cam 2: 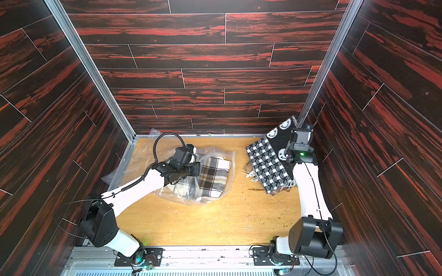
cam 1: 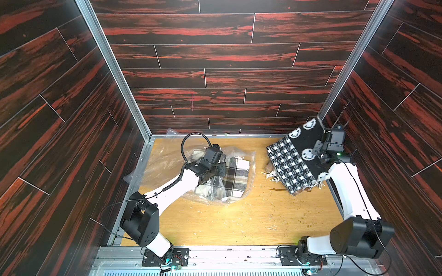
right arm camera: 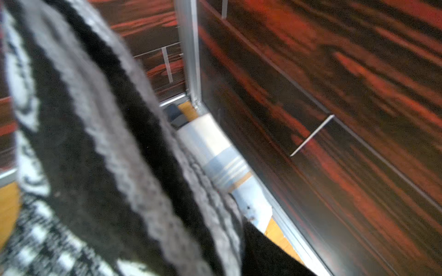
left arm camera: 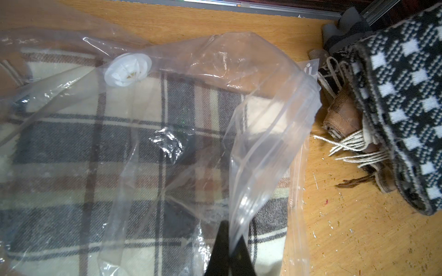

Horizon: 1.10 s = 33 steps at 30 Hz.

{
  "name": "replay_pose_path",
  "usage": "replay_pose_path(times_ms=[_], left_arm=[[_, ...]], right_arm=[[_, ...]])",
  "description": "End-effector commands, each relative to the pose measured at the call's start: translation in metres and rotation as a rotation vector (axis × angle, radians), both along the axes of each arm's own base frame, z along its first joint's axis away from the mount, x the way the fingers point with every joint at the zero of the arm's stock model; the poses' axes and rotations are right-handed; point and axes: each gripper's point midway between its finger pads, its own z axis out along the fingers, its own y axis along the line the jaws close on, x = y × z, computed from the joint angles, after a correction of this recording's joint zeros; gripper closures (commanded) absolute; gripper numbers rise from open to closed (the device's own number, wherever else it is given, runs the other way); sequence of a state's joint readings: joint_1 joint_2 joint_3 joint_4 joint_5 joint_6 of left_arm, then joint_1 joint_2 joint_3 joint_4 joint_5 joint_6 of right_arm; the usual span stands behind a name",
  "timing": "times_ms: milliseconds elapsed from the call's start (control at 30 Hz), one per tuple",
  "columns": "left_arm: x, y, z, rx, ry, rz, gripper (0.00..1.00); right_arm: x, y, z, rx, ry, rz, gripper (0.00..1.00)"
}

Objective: Take the scarf out of the vacuum bag
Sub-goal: Place the scarf at the center of the board.

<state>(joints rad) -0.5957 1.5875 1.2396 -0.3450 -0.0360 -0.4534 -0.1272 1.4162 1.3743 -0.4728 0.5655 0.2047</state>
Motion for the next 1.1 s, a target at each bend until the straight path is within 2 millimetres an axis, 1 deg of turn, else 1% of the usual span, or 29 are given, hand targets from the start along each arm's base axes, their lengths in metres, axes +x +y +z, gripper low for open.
replay_pose_path(times_ms=[0,133,233,300,333,367,400,433,467,500,533,1067], left_arm=[[-0.004,0.008,0.011,0.002,-0.015,0.013,1.0],[-0.004,0.007,0.012,0.004,-0.014,0.011,1.0],[-0.005,0.006,0.012,-0.002,-0.009,0.005,1.0],[-0.006,0.005,0.012,-0.005,-0.004,0.003,1.0],[-0.006,0.006,0.012,-0.006,-0.004,0.003,1.0],[-0.007,0.006,0.012,-0.005,-0.003,0.001,1.0],[-0.007,0.006,0.013,-0.006,-0.006,0.002,1.0],[-0.007,0.007,0.013,-0.005,-0.006,0.003,1.0],[-0.008,0.007,0.013,-0.003,-0.006,0.004,1.0],[-0.008,0.008,0.013,-0.003,-0.006,0.005,1.0],[-0.008,0.008,0.013,-0.004,-0.007,0.005,1.0],[-0.016,0.013,0.009,0.0,-0.001,0.006,1.0]], right_arm=[[0.014,-0.019,0.015,-0.004,-0.107,-0.051,0.95],[0.018,-0.028,0.003,-0.004,-0.082,-0.064,0.95],[0.021,-0.034,-0.004,0.011,-0.071,-0.069,0.93],[0.023,-0.036,-0.009,0.027,-0.06,-0.07,0.91],[0.024,-0.037,-0.012,0.032,-0.054,-0.069,0.87],[0.025,-0.037,-0.014,0.039,-0.05,-0.067,0.72],[0.027,-0.036,-0.015,0.043,-0.047,-0.061,0.52],[0.027,-0.035,-0.017,0.048,-0.048,-0.061,0.31],[0.028,-0.035,-0.017,0.052,-0.048,-0.06,0.17],[0.029,-0.034,-0.018,0.058,-0.049,-0.056,0.06],[0.029,-0.033,-0.018,0.063,-0.049,-0.05,0.02],[0.033,-0.019,-0.024,0.136,-0.068,0.01,0.02]])
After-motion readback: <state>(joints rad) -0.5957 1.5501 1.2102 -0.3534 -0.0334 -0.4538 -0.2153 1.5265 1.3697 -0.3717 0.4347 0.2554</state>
